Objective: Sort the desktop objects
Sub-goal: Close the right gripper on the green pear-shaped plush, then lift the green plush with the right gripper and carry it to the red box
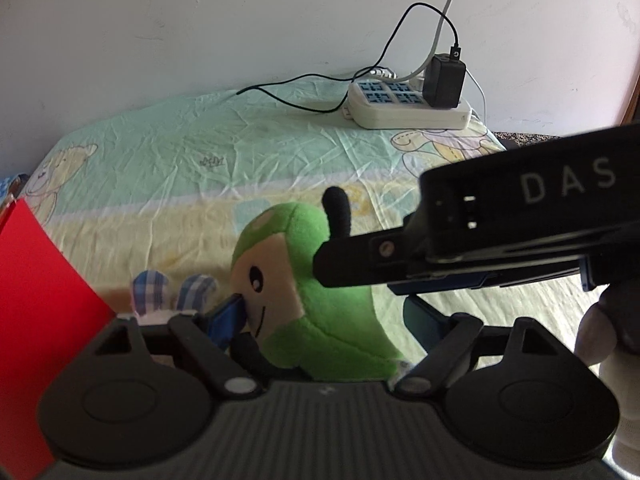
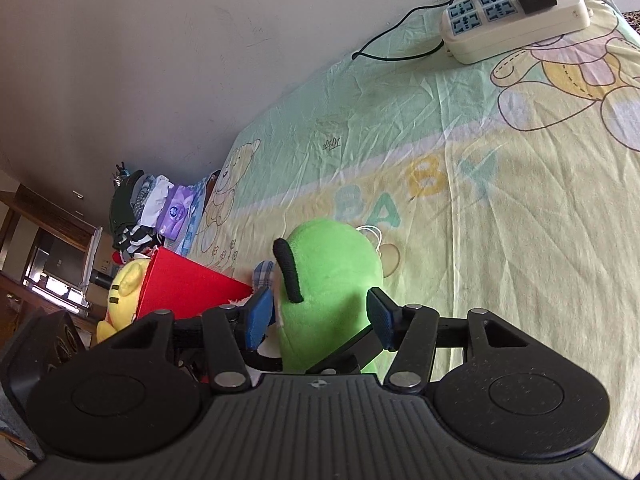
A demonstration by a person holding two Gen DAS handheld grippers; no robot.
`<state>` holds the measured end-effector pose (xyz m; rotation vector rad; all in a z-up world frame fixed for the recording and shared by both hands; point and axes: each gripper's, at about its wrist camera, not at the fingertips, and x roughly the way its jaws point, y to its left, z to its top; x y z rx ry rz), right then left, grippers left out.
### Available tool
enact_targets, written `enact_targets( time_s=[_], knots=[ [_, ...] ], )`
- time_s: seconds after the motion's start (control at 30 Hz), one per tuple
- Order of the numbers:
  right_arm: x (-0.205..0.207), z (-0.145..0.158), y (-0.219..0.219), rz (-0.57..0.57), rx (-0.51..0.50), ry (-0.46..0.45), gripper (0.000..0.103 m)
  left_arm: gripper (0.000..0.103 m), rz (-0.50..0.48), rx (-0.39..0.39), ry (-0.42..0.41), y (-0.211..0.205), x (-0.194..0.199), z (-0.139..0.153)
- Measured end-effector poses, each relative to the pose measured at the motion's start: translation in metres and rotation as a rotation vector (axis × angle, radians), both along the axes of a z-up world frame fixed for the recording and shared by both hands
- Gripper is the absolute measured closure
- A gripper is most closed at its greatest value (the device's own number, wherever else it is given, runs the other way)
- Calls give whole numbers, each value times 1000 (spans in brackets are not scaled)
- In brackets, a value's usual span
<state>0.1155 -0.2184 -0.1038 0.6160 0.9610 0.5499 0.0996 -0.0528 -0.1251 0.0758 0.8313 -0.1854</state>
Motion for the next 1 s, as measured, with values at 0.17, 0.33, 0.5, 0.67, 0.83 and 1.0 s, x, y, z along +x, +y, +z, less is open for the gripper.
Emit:
enact_targets(
  time_s=[0.17, 0.33, 0.5, 0.67, 0.83, 1.0],
  knots=[
    [16, -14, 3, 20, 28, 27, 42, 17, 18, 24, 8, 0, 10, -6],
    [23, -20, 5, 41, 66, 28, 41, 20, 31, 35, 13, 1, 11, -7],
    [17, -18, 1, 40, 80, 34, 44, 24, 32, 29, 21, -3, 5, -1],
    [-1, -12, -10, 17, 83, 45, 45, 29, 12, -18, 39, -6, -11, 9],
    [-32, -10, -22, -21, 95, 75, 46, 29, -39, -13, 44, -19, -38, 13],
    [-64, -6, -23, -34, 89, 93, 46, 29, -80, -24, 49, -19, -71, 18]
  ],
)
